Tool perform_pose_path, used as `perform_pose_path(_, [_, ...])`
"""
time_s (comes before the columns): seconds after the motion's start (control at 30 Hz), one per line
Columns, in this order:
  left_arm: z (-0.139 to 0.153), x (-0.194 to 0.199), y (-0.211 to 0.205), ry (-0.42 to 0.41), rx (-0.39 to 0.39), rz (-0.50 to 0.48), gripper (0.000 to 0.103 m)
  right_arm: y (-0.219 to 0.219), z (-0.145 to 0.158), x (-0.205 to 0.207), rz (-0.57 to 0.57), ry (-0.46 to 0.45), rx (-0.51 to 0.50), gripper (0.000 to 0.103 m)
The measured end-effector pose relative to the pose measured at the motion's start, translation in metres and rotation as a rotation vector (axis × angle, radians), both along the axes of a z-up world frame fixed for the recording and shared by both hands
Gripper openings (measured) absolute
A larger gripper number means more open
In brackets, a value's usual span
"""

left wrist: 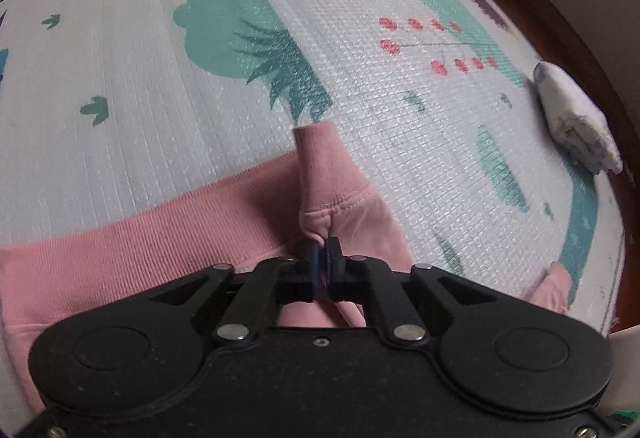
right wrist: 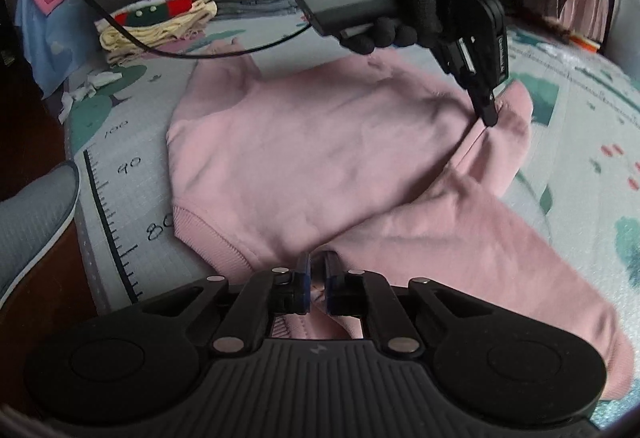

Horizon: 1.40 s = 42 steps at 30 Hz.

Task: Fold clothes

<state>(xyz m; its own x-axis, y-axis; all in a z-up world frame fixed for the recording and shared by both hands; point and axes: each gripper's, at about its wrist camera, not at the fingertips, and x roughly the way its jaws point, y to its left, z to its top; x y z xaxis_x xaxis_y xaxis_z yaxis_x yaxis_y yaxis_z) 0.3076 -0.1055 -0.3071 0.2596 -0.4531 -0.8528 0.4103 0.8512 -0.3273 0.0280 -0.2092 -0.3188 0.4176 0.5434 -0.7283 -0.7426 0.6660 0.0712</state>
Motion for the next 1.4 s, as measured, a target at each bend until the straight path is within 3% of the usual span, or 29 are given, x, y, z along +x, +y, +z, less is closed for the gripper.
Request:
perform_pose_path(0.13, [0.008, 0.000, -0.003, -0.047, -0.008, 0.002, 0.028, -0.004, 0.003, -0.003, -0.017, -0.006, 0.011, 0.011])
perform_pose_path(0.27, [0.010, 0.009, -0.001, -0.057, -0.010, 0.053, 0.030, -0.015, 0.008, -0.020, -0.027, -0.001, 0.020, 0.033])
perform_pose_path(0.37, [0.011, 0.014, -0.002, -0.059, -0.015, 0.070, 0.031, -0.021, 0.009, -0.032, -0.024, -0.015, 0.007, 0.033])
perform_pose_path(0.5, [0.011, 0.021, -0.007, -0.085, -0.001, 0.085, 0.031, -0.027, 0.011, -0.031, -0.075, -0.039, 0.003, 0.035])
perform_pose_path(0.63, [0.009, 0.023, -0.012, -0.099, 0.025, 0.053, 0.005, -0.024, 0.007, -0.022, -0.095, -0.040, -0.012, 0.035])
perform_pose_path(0.83, [0.011, 0.017, 0.002, -0.117, 0.012, 0.056, 0.003, -0.018, 0.003, -0.020, -0.072, -0.026, -0.022, 0.039])
perform_pose_path(0.93, [0.012, 0.013, 0.004, -0.118, -0.031, 0.054, 0.003, -0.016, 0.001, -0.020, -0.060, -0.018, -0.027, 0.038])
perform_pose_path(1.1, [0.006, 0.012, 0.000, -0.106, -0.016, 0.073, 0.026, -0.013, -0.003, -0.016, -0.059, -0.001, -0.025, 0.039])
perform_pose_path(1.27, [-0.001, 0.009, 0.000, -0.106, -0.039, 0.060, 0.026, -0.014, -0.008, -0.013, -0.049, 0.041, -0.004, 0.040])
perform_pose_path(1.33, [0.000, 0.010, 0.000, -0.103, -0.052, 0.055, 0.013, -0.014, -0.007, -0.013, -0.042, 0.047, -0.001, 0.040])
perform_pose_path(1.4, [0.003, 0.008, 0.001, -0.116, -0.047, 0.054, 0.007, -0.016, -0.008, -0.012, -0.029, 0.066, 0.011, 0.041])
